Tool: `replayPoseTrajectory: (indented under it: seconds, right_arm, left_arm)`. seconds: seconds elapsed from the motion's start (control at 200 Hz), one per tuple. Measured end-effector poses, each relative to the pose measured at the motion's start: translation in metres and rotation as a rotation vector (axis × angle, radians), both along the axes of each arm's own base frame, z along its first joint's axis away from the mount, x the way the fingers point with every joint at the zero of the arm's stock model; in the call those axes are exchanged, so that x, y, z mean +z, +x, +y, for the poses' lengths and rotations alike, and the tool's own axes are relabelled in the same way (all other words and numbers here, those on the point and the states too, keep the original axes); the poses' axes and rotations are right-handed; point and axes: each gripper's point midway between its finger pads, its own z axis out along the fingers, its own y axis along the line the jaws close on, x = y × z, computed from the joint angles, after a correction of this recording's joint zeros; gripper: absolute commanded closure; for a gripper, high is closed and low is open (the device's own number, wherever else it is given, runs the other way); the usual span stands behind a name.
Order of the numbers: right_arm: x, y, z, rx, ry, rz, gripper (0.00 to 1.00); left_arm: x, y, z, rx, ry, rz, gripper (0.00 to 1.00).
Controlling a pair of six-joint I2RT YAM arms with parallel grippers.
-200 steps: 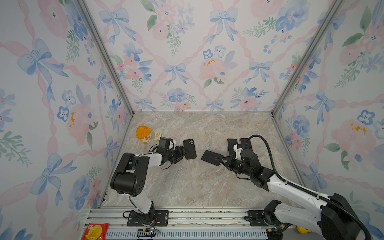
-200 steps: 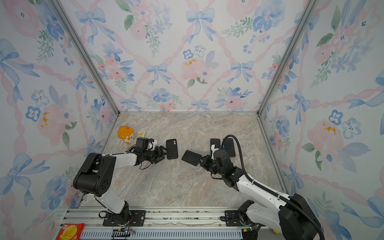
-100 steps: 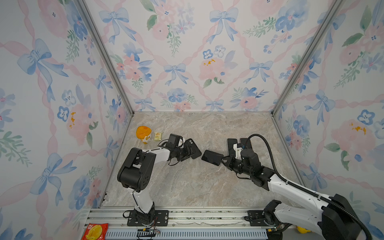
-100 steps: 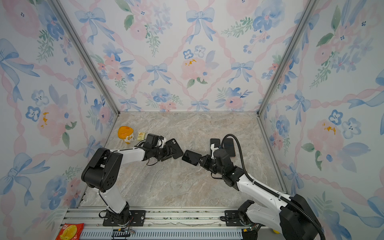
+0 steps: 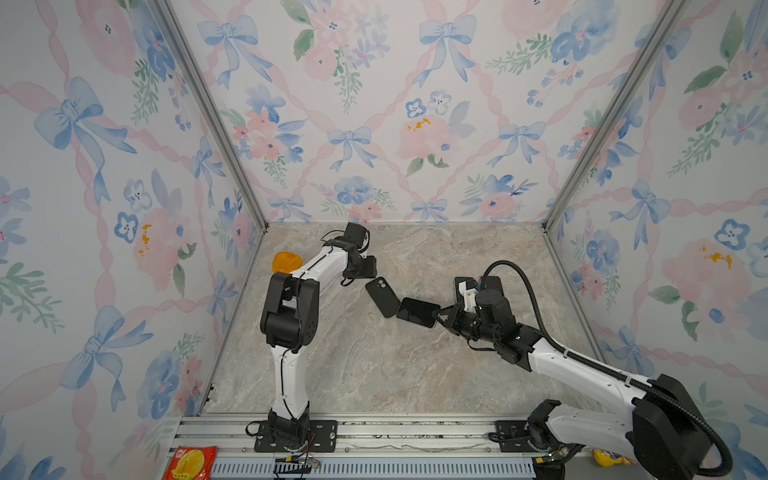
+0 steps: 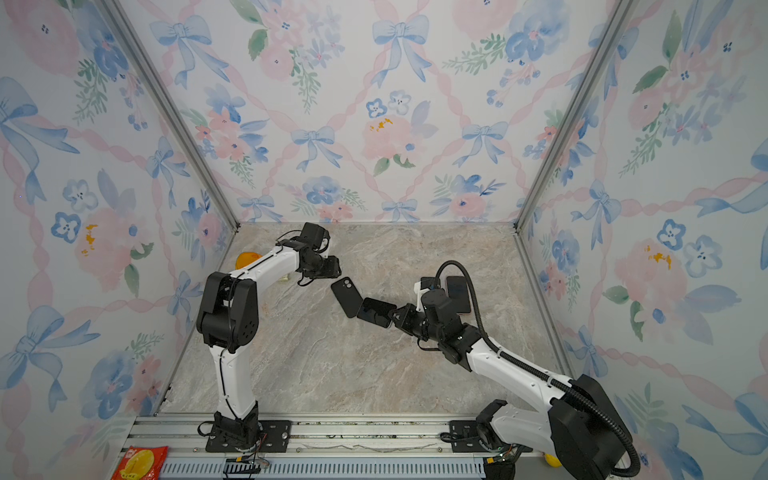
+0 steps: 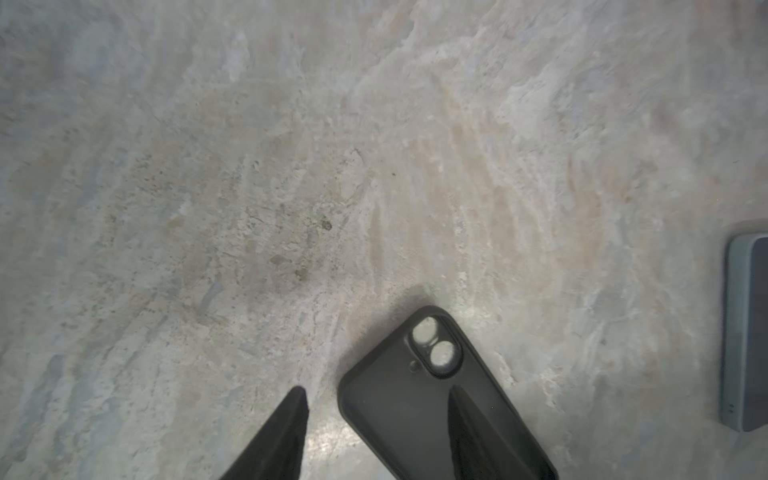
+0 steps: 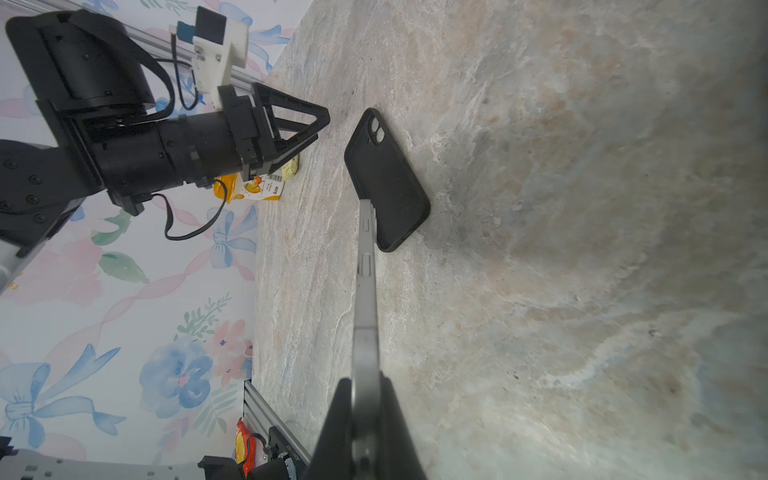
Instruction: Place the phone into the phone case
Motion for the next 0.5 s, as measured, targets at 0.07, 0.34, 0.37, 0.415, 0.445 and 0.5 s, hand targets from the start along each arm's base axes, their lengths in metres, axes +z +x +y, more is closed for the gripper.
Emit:
replayPoseTrajectory:
  seconds: [0.07, 0.34, 0.37, 0.415, 0.445, 0.5]
  right_arm:
    - [-0.001, 0.001, -0.001, 0.001, 0.002, 0.005, 1.0]
    - [0.0, 0.001, -0.001, 0.005, 0.007, 0.008, 1.0]
    - [0.0, 0.001, -0.001, 0.004, 0.007, 0.008, 1.0]
    - [0.0, 0.001, -0.001, 0.004, 0.007, 0.008, 1.0]
    - [-0.001, 0.001, -0.001, 0.005, 0.006, 0.008, 1.0]
    - [0.0, 0.001, -0.001, 0.006, 0.005, 0.006, 1.0]
  left_arm:
    - [-0.011, -0.001, 0.003, -0.028, 0.051, 0.028, 0.46]
    - [-0.001, 0.008, -0.002, -0.126, 0.134, -0.009, 0.51]
    - [-0.001, 0.01, -0.005, -0.136, 0.136, -0.014, 0.52]
    - [-0.002, 0.011, -0.008, -0.15, 0.142, -0.019, 0.52]
    - [-0.004, 0.012, -0.011, -0.16, 0.146, -0.018, 0.53]
    - [-0.01, 0.012, -0.014, -0.176, 0.152, -0.011, 0.54]
